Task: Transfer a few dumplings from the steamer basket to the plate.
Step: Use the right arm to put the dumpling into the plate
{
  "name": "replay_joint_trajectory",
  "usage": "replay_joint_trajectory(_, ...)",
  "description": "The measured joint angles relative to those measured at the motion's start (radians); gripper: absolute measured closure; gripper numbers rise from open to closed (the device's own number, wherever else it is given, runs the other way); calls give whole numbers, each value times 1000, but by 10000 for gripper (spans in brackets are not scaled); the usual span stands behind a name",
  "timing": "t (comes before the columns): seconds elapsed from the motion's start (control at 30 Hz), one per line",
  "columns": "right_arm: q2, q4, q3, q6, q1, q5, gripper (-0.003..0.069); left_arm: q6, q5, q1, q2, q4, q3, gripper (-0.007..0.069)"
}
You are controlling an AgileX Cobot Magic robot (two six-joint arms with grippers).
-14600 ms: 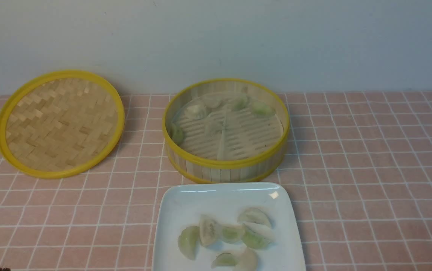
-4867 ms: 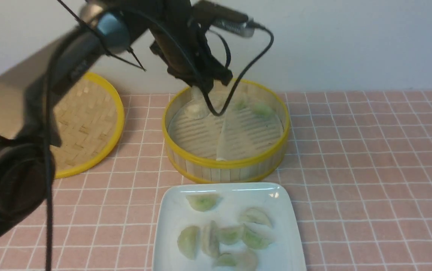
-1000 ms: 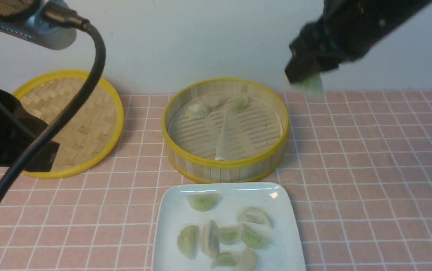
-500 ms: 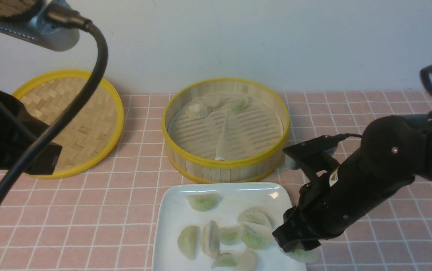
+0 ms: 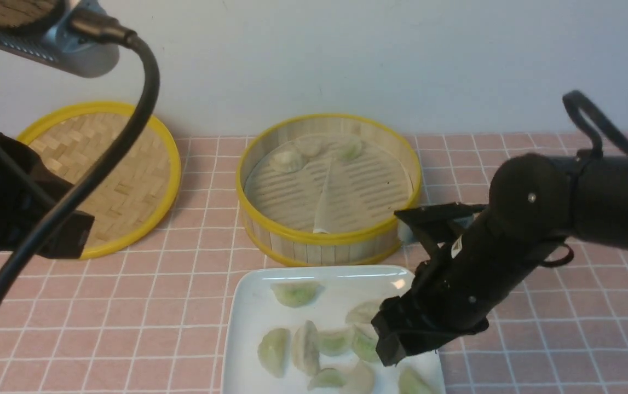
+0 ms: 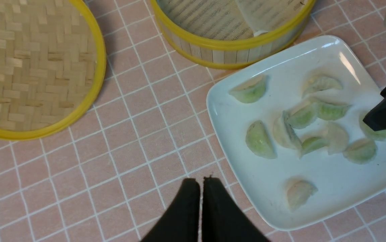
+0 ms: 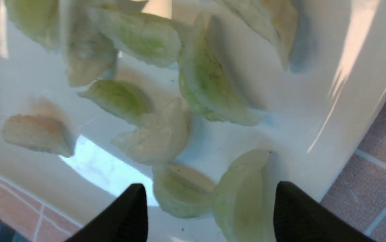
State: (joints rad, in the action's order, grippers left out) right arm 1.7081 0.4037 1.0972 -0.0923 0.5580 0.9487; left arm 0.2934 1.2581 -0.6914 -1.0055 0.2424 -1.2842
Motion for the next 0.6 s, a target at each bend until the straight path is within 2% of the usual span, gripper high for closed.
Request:
replay_joint_trajectory(0.07, -40, -24, 76, 16, 0, 106, 251, 0, 0, 0, 0, 0, 0, 631)
replay_joint_trajectory(0.17, -164, -75, 138, 78, 0, 212, 396, 0, 0, 0, 0, 0, 0, 631)
replay_joint_trajectory(0.33, -478, -180, 157, 166, 0, 225, 626, 0, 0, 0, 0, 0, 0, 631)
replay_joint_trajectory(0.43, -704, -270, 121, 197, 0, 154, 662, 0, 0, 0, 0, 0, 0, 631)
replay_joint_trajectory(0.6, -1095, -404, -61, 219, 0, -39, 672, 0, -8, 0, 0, 0, 0, 631)
